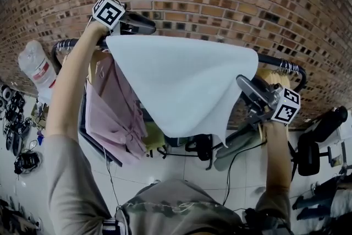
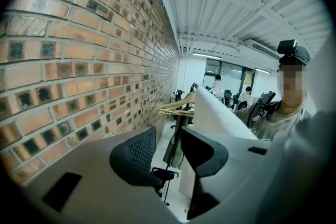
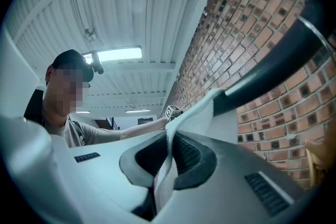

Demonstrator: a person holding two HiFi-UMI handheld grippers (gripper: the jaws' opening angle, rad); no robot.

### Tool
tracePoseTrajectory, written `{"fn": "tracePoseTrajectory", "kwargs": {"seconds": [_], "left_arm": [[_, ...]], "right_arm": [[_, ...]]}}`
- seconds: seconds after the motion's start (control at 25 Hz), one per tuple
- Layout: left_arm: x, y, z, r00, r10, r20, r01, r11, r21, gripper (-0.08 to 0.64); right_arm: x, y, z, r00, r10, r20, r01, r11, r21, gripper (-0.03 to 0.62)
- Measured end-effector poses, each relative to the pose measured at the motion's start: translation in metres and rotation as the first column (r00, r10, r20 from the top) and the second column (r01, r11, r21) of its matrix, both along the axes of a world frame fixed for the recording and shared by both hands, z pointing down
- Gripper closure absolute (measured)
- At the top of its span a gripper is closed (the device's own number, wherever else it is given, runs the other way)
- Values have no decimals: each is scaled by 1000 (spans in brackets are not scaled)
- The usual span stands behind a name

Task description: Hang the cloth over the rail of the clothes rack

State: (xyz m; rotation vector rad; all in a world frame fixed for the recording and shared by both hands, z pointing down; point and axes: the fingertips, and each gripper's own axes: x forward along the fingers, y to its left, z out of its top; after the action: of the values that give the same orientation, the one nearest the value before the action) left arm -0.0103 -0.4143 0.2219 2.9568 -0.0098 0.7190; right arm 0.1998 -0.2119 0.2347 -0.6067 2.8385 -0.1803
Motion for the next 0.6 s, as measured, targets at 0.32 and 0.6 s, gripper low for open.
{"fn": "tracePoseTrajectory", "kwargs": {"seconds": [0.32, 0.6], "left_arm": [[-1, -3, 3, 1000, -16, 19, 16, 1000, -16, 410], [-2, -9, 4, 999, -37, 28, 37, 999, 7, 410]], "right_arm": [[-13, 3, -46, 999, -46, 4, 46, 998, 38, 574], [-20, -6, -94, 988, -113, 106, 112, 994, 21, 574]]}}
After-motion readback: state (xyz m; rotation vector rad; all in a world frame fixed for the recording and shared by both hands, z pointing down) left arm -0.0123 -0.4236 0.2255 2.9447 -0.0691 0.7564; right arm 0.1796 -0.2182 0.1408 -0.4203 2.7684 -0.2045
